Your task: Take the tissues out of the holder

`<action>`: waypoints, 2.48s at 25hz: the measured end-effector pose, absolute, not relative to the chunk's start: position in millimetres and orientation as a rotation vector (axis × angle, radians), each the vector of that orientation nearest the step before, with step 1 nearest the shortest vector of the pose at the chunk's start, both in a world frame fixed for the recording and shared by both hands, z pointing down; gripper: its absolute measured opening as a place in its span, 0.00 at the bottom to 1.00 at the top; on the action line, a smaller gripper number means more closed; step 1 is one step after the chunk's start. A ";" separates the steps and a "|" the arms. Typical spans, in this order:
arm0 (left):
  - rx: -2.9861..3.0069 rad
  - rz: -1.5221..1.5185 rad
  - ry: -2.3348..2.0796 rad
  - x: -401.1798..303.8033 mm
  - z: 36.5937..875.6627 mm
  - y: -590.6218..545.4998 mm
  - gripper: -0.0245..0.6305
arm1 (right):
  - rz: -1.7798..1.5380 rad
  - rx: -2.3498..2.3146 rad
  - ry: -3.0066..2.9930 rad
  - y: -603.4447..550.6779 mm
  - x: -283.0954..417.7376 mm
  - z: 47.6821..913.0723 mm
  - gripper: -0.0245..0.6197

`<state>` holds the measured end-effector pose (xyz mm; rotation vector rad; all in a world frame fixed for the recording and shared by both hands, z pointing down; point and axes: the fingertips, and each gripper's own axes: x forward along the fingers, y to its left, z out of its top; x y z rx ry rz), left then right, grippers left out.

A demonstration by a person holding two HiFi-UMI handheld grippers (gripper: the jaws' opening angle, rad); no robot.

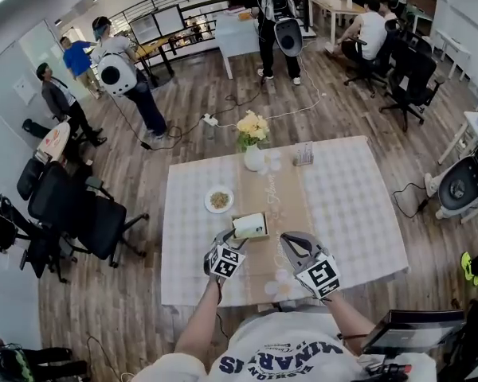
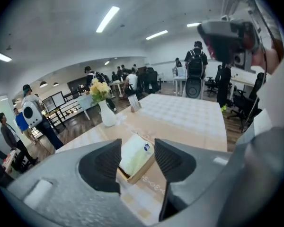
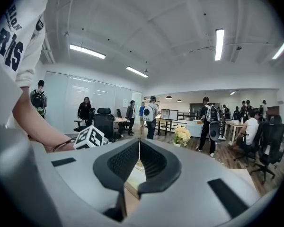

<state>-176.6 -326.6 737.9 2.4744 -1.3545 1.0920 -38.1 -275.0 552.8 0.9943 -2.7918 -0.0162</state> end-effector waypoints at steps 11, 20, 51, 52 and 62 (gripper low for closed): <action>2.206 1.378 -1.139 -187.3 861.1 -391.5 0.39 | 0.009 1.052 -2.773 -284.7 -27.7 553.8 0.05; 2.069 1.503 -1.167 -193.0 896.5 -405.7 0.30 | 0.029 1.074 -2.748 -301.3 -15.7 563.9 0.05; 2.123 1.547 -1.274 -182.8 890.0 -404.2 0.07 | 0.050 1.094 -2.724 -316.0 -0.9 573.7 0.05; 2.126 1.547 -1.282 -183.2 887.5 -403.1 0.07 | 0.047 1.088 -2.728 -315.8 -3.0 572.6 0.05; 2.223 1.534 -1.335 -175.8 843.1 -395.7 0.07 | 0.040 1.055 -2.745 -311.2 -16.2 569.4 0.05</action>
